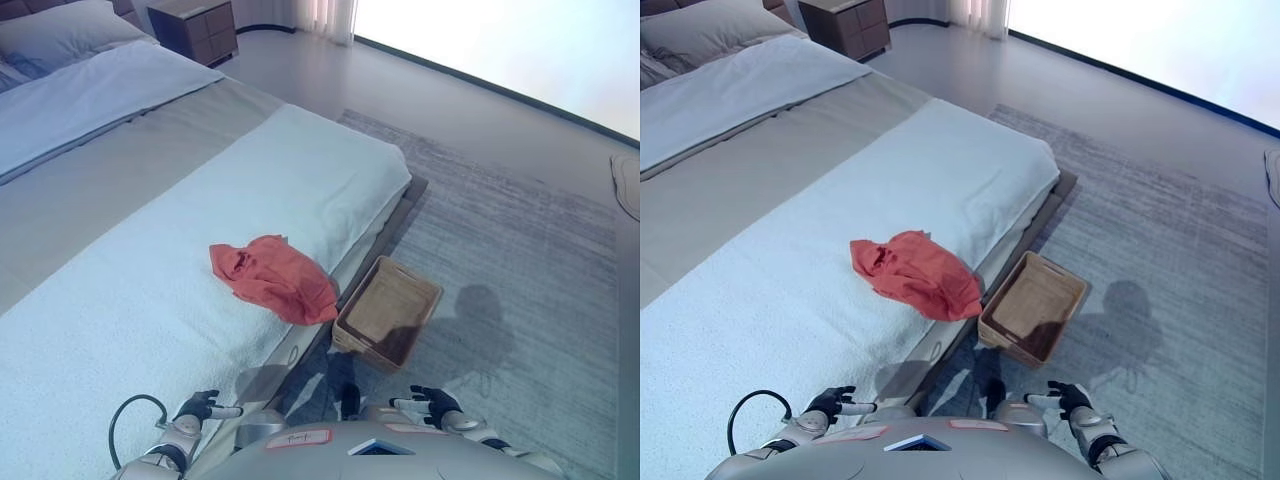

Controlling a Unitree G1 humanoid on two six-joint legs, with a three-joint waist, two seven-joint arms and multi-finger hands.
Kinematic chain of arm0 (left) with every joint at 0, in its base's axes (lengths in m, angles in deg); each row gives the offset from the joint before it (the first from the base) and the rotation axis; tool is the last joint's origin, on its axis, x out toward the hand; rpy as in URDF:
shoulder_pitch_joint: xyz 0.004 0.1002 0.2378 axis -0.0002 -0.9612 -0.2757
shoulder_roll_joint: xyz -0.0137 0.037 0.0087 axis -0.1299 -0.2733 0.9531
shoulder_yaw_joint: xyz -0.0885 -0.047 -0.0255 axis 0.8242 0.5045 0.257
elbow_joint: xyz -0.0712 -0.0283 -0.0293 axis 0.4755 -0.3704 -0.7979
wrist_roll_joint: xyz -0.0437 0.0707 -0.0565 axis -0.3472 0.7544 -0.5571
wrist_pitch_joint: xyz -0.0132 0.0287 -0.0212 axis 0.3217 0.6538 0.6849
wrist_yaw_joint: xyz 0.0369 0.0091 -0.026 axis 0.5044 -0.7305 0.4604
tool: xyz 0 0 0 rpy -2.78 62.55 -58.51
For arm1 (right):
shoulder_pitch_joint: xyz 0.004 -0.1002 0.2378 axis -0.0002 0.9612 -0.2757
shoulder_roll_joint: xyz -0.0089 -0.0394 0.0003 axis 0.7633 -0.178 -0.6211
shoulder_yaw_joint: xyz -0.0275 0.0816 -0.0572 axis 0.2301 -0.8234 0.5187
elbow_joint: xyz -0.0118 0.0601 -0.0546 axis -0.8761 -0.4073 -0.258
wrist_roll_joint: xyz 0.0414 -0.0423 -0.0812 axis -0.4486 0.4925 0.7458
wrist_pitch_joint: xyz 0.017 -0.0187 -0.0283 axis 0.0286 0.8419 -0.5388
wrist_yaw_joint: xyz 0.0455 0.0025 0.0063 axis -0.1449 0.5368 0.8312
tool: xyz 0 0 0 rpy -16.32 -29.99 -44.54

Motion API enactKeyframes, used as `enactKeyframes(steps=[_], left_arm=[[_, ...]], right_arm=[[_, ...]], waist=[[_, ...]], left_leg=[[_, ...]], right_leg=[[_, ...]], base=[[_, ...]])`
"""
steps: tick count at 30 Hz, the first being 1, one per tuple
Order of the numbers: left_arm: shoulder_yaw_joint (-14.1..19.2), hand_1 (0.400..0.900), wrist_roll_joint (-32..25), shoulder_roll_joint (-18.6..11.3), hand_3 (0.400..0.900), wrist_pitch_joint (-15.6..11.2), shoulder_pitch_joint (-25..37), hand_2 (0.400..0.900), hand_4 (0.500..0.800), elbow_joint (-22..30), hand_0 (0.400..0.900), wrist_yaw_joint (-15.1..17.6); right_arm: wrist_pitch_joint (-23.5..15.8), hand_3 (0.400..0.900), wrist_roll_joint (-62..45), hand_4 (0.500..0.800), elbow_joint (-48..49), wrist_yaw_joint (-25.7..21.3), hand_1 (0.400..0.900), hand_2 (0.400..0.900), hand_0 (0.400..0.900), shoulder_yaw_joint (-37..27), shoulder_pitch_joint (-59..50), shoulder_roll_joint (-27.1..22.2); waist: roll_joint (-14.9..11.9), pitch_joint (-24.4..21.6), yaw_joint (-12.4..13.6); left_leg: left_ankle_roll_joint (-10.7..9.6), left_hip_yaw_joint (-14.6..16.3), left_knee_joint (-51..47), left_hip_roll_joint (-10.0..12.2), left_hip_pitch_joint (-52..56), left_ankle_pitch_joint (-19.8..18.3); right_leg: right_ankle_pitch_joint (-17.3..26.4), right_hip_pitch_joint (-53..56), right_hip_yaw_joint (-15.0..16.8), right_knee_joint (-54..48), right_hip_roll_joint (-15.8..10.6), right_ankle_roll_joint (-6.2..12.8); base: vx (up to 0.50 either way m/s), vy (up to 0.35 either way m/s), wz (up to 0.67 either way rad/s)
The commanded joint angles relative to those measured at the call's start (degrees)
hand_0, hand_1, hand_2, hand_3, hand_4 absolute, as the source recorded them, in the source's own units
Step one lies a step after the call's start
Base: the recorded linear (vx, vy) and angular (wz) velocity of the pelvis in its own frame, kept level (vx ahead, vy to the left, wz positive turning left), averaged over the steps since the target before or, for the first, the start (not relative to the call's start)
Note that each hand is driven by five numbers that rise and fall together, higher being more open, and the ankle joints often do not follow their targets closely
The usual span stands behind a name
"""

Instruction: Put the clothes on the bed into the basket.

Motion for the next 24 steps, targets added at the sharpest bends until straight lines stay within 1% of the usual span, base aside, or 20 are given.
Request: enactKeyframes(steps=[1, 6, 9, 10, 11, 12, 14, 16, 17, 20, 24], left_arm=[[-1.03, 0.9, -0.18, 0.22, 0.9, -0.52, 6.67, 0.9, 0.8, -1.7, 0.9, 1.27], [-0.77, 0.9, 0.34, -0.46, 0.9, -0.69, 6.58, 0.9, 0.8, -1.1, 0.9, 2.48], [-1.27, 0.9, 0.99, -1.24, 0.9, -1.05, 7.23, 0.9, 0.8, 0.81, 0.9, 3.8], [-1.84, 0.9, 1.96, -1.8, 0.9, -0.59, 8.52, 0.9, 0.8, 0.84, 0.9, 4.38], [-2.69, 0.9, 3.43, -2.94, 0.9, -0.95, 9.1, 0.9, 0.8, 4.14, 0.9, 5.93], [-2.99, 0.9, 4.45, -3.32, 0.9, -0.56, 8.89, 0.9, 0.8, 6.75, 0.9, 6.41], [-3.14, 0.9, 5.84, -4.87, 0.9, -0.91, 8.55, 0.9, 0.8, 12.07, 0.9, 7.59], [-2.53, 0.9, 6.86, -6.39, 0.9, -1.15, 8.37, 0.9, 0.8, 15.81, 0.9, 8.21], [-2.29, 0.9, 7.27, -7.02, 0.9, -1.26, 8.45, 0.9, 0.8, 16.97, 0.9, 8.51], [-3.13, 0.9, 11.11, -9.36, 0.9, -1.47, 9.94, 0.9, 0.8, 19.52, 0.9, 9.88], [-5.6, 0.9, 17.57, -12.87, 0.9, -0.47, 14.4, 0.9, 0.8, 19.02, 0.9, 12.53]], right_arm=[[-0.55, 0.9, -0.03, 0.8, -1.8, -0.87, 0.9, 0.9, 0.9, 1.54, -5.65, -2.66], [-0.79, 0.9, -0.28, 0.8, -1.67, -1.53, 0.9, 0.9, 0.9, 1.23, -5.61, -2.78], [-1.07, 0.9, -0.42, 0.8, -1.41, -2.18, 0.9, 0.9, 0.9, 1.0, -5.6, -2.85], [-1.17, 0.9, -0.23, 0.8, -1.34, -2.28, 0.9, 0.9, 0.9, 1.06, -5.55, -2.94], [-1.28, 0.9, -0.21, 0.8, -1.19, -2.95, 0.9, 0.9, 0.9, 0.96, -5.59, -3.12], [-1.33, 0.9, -0.23, 0.8, -0.91, -3.49, 0.9, 0.9, 0.9, 0.81, -5.49, -3.13], [-1.43, 0.9, -0.69, 0.8, -0.05, -4.15, 0.9, 0.9, 0.9, 0.12, -5.09, -3.38], [-1.43, 0.9, -0.93, 0.8, 0.56, -4.27, 0.9, 0.9, 0.9, -0.7, -4.76, -3.74], [-1.42, 0.9, -0.91, 0.8, 0.7, -4.24, 0.9, 0.9, 0.9, -0.86, -4.54, -3.8], [-1.61, 0.9, -0.79, 0.8, 1.0, -4.1, 0.9, 0.9, 0.9, -1.21, -3.77, -4.07], [-2.33, 0.9, -0.98, 0.8, 1.73, -4.44, 0.9, 0.9, 0.9, -1.4, -2.84, -4.3]], waist=[[2.02, 3.27, 0.97], [2.06, 3.46, 0.96], [2.11, 3.52, 0.8], [2.16, 3.5, 0.53], [2.22, 3.58, 0.39], [2.24, 3.72, 0.42], [2.31, 4.04, 0.37], [2.27, 4.22, 0.24], [2.26, 4.26, 0.15], [2.2, 4.24, -0.25], [2.19, 4.53, -1.33]], left_leg=[[3.27, 0.57, 0.31, -5.48, 1.1, -4.44], [3.27, 0.51, 0.31, -5.56, 1.01, -4.45], [3.22, 0.46, 0.31, -5.63, 0.9, -4.46], [3.14, 0.59, 0.31, -5.61, 0.83, -4.44], [3.13, 0.59, 0.31, -5.63, 0.7, -4.45], [3.14, 0.6, 0.31, -5.62, 0.62, -4.43], [3.08, 0.63, 0.31, -5.52, 0.13, -4.21], [3.06, 0.64, 0.31, -5.47, -0.22, -4.05], [3.05, 0.62, 0.31, -5.45, -0.33, -4.01], [2.94, 0.75, 0.31, -5.39, -0.56, -4.04], [2.71, 1.27, 0.31, -5.3, -1.21, -3.94]], right_leg=[[-4.59, 3.85, 1.52, 1.32, -0.25, 3.24], [-4.55, 3.83, 1.56, 1.29, -0.31, 3.26], [-4.52, 3.76, 1.53, 1.25, -0.28, 3.3], [-4.45, 3.65, 1.64, 1.2, -0.24, 3.35], [-4.38, 3.52, 1.67, 1.22, -0.27, 3.37], [-4.33, 3.38, 1.71, 1.27, -0.26, 3.4], [-4.28, 3.03, 1.67, 1.31, -0.25, 3.48], [-4.2, 2.72, 1.71, 1.27, -0.24, 3.6], [-4.17, 2.56, 1.8, 1.27, -0.21, 3.62], [-4.07, 2.45, 1.84, 1.04, -0.13, 3.76], [-3.78, 1.73, 2.25, 0.96, 0.02, 3.92]], base=[[0.0, 0.0, 0.0], [0.0, 0.0, 0.0], [0.0, 0.0, 0.0], [0.01, 0.008, -0.03], [0.0, 0.0, 0.0], [0.0, 0.0, 0.0], [-0.01, -0.008, 0.05], [0.0, 0.0, 0.0], [0.01, -0.01, -0.07], [0.02, -0.008, -0.1], [0.01, -0.008, -0.12]])
